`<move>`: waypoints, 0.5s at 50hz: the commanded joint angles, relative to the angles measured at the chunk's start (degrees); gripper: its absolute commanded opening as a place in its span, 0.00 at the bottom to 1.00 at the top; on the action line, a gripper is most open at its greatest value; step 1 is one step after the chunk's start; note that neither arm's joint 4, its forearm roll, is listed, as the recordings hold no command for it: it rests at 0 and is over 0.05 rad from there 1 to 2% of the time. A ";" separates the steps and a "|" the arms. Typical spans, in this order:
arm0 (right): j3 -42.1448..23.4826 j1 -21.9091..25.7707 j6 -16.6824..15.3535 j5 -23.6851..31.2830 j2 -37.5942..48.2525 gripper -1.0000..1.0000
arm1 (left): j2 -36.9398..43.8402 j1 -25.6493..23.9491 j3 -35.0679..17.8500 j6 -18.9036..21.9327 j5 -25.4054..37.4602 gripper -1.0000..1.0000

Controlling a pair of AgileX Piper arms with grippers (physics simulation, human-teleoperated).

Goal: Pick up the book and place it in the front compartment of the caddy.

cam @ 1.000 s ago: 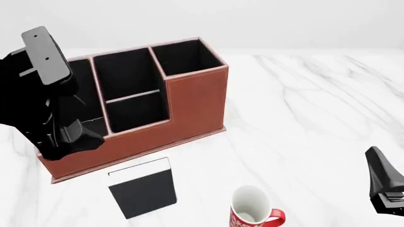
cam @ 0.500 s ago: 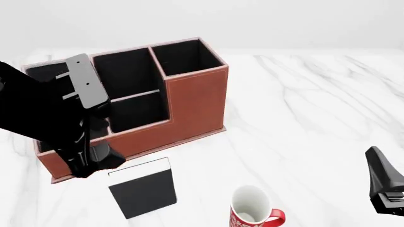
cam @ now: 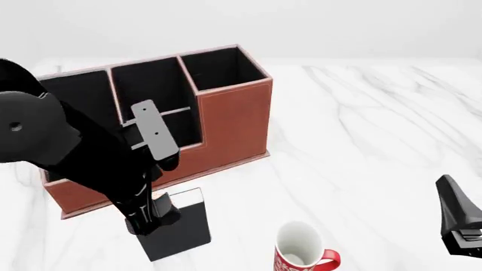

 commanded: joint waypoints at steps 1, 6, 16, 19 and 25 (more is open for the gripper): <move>0.04 0.00 0.00 0.12 -0.18 1.00 | 1.83 -1.66 1.76 -1.42 -2.31 1.00; 0.04 0.00 0.02 0.12 -0.18 1.00 | 2.38 -2.45 2.38 -2.36 -3.12 1.00; 0.04 -0.01 0.01 0.12 -0.17 1.00 | 2.52 -1.48 4.41 -1.31 -4.70 1.00; 0.04 -0.01 0.02 0.12 -0.17 1.00 | 2.70 -1.52 4.66 -1.46 -5.09 1.00; 0.04 -0.01 0.02 0.12 -0.17 1.00 | 3.49 -1.98 5.50 -1.92 -6.22 1.00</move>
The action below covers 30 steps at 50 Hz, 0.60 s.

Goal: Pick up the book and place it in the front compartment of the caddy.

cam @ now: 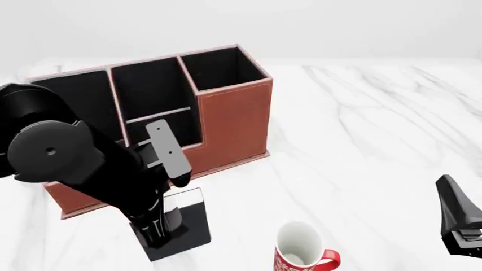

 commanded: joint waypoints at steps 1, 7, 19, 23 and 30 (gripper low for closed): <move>0.04 0.00 0.01 0.12 -0.16 1.00 | 0.93 -0.29 1.66 -0.64 -1.93 1.00; 0.04 -0.01 0.01 0.13 -0.19 1.00 | 0.91 0.72 2.57 0.21 -2.56 1.00; 0.04 0.01 0.01 0.12 -0.17 1.00 | 1.78 1.03 3.46 -0.11 -3.74 1.00; 0.04 -0.01 0.01 0.12 -0.17 1.00 | 1.68 1.91 4.01 0.48 -4.02 1.00; 0.04 0.01 0.01 0.12 -0.16 1.00 | 2.36 1.61 4.48 0.02 -4.72 1.00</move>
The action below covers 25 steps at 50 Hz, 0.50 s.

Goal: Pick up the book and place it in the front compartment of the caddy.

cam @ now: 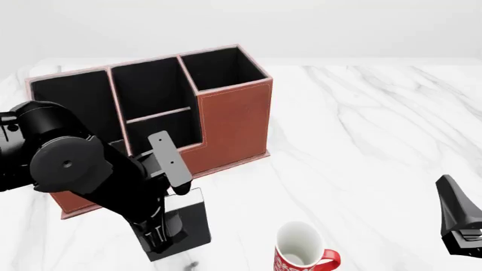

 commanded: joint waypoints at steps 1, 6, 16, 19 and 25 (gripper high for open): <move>0.04 0.01 0.01 0.12 -0.16 1.00 | 0.66 0.25 0.99 -0.13 -1.05 1.00; 0.04 -0.01 0.01 0.12 -0.17 1.00 | 1.60 -0.59 1.16 -1.08 -1.79 1.00; 0.04 -0.01 0.02 0.12 -0.18 1.00 | 2.77 -1.45 1.49 -1.93 -2.47 1.00; 0.04 -0.01 0.02 0.12 -0.18 1.00 | 3.14 -1.63 1.51 -2.06 -2.70 1.00; 0.04 0.00 0.02 0.12 -0.18 1.00 | 3.67 -0.98 1.51 -1.43 -2.95 1.00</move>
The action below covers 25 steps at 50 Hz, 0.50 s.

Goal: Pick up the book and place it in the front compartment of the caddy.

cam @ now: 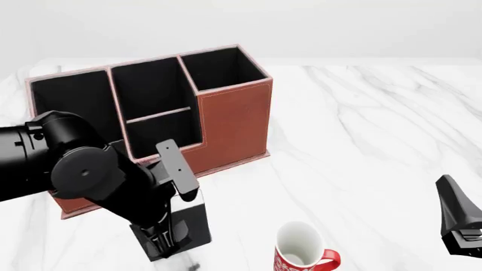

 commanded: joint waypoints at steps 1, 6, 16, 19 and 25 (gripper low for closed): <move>0.04 0.00 0.01 0.12 -0.17 1.00 | 1.07 0.18 0.23 0.20 -0.65 1.00; 0.04 -0.01 0.01 0.12 -0.17 1.00 | 1.92 0.47 0.30 0.67 -1.06 1.00; 0.04 0.01 0.01 0.12 -0.17 1.00 | 2.44 2.81 -0.73 4.73 0.22 0.00; 0.04 -0.01 0.02 0.12 -0.18 1.00 | 2.64 3.11 -1.96 5.93 1.19 0.00; 0.04 0.00 0.03 0.12 -0.16 1.00 | 2.52 5.05 -3.89 9.31 3.08 0.00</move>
